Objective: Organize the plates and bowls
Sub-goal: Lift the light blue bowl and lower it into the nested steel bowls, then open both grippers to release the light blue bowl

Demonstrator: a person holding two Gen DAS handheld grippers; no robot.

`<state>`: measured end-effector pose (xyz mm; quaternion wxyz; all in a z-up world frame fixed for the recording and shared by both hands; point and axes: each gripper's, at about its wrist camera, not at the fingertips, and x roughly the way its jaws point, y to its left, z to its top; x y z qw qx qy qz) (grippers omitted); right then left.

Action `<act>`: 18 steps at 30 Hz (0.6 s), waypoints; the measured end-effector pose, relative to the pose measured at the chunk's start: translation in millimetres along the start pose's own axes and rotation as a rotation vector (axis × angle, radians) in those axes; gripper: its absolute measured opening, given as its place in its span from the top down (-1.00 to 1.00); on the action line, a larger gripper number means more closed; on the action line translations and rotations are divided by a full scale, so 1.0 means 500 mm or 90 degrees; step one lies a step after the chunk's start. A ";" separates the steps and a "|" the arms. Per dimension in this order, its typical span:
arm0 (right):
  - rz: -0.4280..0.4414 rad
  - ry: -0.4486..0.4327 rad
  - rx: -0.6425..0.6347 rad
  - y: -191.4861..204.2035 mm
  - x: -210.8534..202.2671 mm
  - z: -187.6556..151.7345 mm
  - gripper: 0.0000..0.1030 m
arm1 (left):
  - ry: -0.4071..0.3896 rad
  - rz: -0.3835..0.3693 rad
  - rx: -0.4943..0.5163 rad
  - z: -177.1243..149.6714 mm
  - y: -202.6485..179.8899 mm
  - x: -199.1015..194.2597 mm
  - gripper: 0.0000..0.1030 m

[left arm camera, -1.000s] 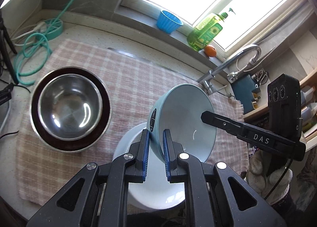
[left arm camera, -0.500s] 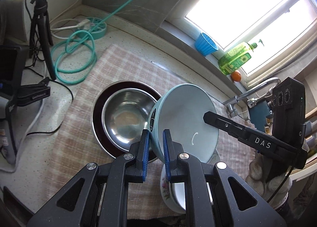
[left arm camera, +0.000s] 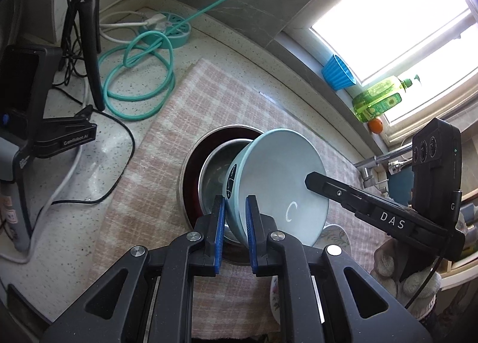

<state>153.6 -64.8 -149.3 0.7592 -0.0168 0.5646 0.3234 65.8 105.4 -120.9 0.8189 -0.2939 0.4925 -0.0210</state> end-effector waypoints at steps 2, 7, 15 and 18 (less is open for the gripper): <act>-0.001 0.005 0.003 -0.002 0.009 0.000 0.80 | 0.003 0.002 -0.001 0.001 0.004 0.004 0.77; -0.006 0.017 0.008 -0.006 0.029 0.003 0.80 | 0.008 0.006 -0.005 0.004 0.010 0.016 0.77; -0.021 0.021 -0.001 0.000 0.048 0.003 0.80 | 0.012 0.018 -0.004 0.009 0.019 0.029 0.77; -0.028 0.020 -0.006 0.002 0.049 0.005 0.80 | 0.014 0.021 -0.003 0.009 0.020 0.034 0.77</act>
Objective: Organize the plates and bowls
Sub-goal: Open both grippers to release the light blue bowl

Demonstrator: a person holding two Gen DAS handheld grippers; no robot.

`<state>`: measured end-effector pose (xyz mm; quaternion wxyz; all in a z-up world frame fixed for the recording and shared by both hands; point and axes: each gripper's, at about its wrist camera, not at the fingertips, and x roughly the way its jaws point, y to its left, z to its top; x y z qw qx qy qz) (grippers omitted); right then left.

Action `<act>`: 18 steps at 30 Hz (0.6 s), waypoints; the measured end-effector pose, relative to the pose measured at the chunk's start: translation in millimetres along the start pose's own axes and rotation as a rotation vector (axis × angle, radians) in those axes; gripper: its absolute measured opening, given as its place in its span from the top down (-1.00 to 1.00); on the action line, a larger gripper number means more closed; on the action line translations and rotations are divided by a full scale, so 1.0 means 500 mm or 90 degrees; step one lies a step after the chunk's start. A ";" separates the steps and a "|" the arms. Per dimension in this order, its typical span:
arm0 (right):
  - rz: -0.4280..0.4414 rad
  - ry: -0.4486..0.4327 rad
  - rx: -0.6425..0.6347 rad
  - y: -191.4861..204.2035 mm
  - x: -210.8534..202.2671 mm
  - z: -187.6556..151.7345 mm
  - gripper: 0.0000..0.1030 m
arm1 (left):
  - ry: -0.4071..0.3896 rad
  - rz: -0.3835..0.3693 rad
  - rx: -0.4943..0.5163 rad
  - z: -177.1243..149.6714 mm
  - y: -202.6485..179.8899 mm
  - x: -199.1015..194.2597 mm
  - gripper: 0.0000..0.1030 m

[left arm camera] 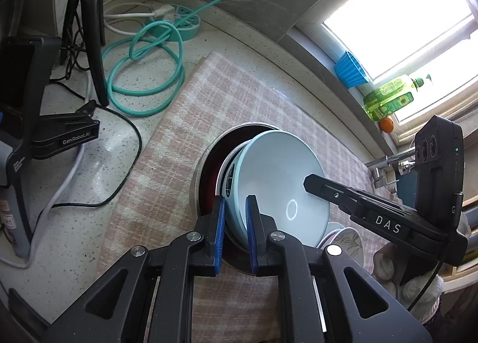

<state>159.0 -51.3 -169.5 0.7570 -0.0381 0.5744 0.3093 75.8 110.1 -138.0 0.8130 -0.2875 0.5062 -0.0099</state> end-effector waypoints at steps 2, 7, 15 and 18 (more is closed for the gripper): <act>-0.003 0.001 -0.002 0.000 0.001 0.001 0.80 | 0.004 0.002 0.000 0.000 0.001 0.005 0.77; -0.007 0.000 -0.006 0.001 0.002 0.001 0.80 | 0.004 0.002 -0.001 0.000 0.004 0.008 0.77; -0.008 -0.006 -0.015 0.004 -0.001 0.000 0.67 | 0.002 0.004 0.000 0.002 0.003 0.006 0.77; 0.004 -0.013 -0.015 0.003 -0.009 0.001 0.29 | 0.000 0.007 0.004 0.003 0.001 0.003 0.76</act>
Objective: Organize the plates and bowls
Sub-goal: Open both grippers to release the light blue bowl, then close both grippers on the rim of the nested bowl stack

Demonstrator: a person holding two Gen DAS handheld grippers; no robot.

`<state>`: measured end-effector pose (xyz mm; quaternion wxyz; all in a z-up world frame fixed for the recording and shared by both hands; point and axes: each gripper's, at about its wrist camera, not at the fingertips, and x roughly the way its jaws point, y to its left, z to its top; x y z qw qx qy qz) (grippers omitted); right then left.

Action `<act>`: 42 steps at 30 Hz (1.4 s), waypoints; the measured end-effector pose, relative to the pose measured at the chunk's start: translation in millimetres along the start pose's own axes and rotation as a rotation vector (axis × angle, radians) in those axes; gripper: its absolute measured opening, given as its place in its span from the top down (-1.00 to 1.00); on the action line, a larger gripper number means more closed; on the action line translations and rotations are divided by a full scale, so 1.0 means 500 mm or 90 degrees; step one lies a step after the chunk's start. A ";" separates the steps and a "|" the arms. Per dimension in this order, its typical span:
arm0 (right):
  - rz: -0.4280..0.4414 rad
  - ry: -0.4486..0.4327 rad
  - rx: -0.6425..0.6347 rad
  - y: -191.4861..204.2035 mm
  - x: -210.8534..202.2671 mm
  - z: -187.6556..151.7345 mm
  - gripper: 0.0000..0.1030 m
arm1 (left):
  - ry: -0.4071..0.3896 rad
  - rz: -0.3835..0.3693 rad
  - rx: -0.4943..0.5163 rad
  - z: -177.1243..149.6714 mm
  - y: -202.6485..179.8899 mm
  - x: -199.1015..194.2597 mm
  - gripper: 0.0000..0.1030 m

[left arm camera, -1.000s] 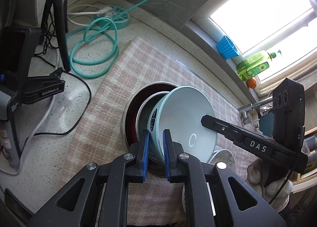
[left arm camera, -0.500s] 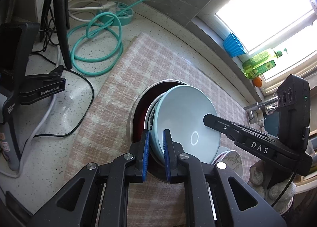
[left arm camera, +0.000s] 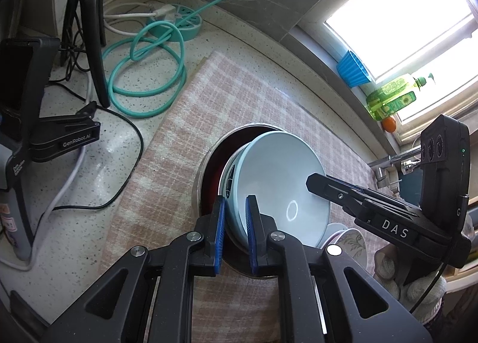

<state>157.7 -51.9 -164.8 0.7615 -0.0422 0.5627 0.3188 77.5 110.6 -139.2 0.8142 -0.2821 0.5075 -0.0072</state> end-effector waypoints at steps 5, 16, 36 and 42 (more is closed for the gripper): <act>0.005 -0.026 0.001 -0.004 -0.026 0.004 0.10 | -0.008 0.000 0.007 0.002 -0.004 -0.010 0.76; 0.025 -0.063 0.043 -0.051 -0.085 -0.006 0.06 | -0.037 0.003 0.005 0.000 0.009 -0.046 0.61; 0.058 -0.007 0.118 -0.113 -0.035 -0.048 0.19 | -0.013 -0.022 -0.043 -0.011 0.055 -0.021 0.62; 0.061 0.009 0.120 -0.110 -0.016 -0.053 0.33 | -0.004 -0.021 -0.040 -0.013 0.056 -0.010 0.63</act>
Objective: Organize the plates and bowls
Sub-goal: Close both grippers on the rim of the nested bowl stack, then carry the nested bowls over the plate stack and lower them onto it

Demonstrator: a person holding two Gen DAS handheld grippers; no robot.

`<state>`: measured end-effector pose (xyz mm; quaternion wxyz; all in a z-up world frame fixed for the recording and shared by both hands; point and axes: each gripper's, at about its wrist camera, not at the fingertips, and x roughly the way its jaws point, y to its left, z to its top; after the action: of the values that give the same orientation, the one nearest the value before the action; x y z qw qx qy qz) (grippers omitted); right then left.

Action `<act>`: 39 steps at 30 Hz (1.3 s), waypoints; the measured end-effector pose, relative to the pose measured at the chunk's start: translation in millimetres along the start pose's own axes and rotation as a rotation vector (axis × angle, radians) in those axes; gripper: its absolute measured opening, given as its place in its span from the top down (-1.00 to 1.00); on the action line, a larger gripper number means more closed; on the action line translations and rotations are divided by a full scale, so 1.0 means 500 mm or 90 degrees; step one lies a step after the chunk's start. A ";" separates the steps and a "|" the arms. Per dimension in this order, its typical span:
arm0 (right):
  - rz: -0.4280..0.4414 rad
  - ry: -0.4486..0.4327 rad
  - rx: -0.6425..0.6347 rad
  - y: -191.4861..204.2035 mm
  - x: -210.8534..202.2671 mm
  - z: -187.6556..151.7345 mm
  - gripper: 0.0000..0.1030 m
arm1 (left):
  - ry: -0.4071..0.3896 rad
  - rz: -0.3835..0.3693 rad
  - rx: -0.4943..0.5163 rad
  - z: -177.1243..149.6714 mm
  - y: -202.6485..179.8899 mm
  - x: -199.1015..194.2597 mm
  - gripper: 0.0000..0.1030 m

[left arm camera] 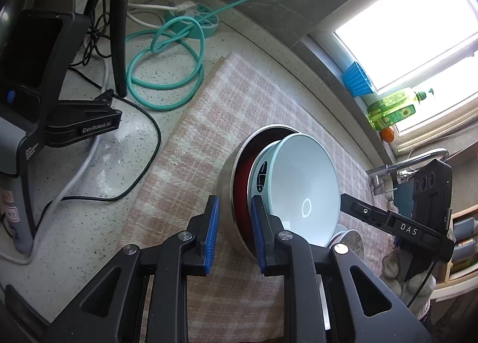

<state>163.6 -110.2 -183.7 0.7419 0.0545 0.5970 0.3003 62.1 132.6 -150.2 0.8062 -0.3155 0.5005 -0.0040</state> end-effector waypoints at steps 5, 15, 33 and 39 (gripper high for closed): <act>0.000 0.010 -0.003 0.006 0.013 -0.002 0.53 | 0.008 0.005 0.005 0.000 -0.001 0.010 0.65; 0.008 0.024 0.001 0.008 0.039 0.004 0.67 | -0.002 0.012 0.010 0.006 -0.003 0.016 0.73; -0.004 0.029 -0.014 0.022 0.053 0.003 0.75 | 0.007 0.039 0.037 0.003 -0.006 0.034 0.82; -0.019 0.029 -0.024 0.026 0.052 0.001 0.76 | 0.007 0.043 0.042 0.004 -0.010 0.032 0.82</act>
<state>162.0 -86.2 -200.0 0.7336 0.0243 0.6086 0.3015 73.2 124.4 -160.0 0.8133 -0.2715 0.5146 0.0049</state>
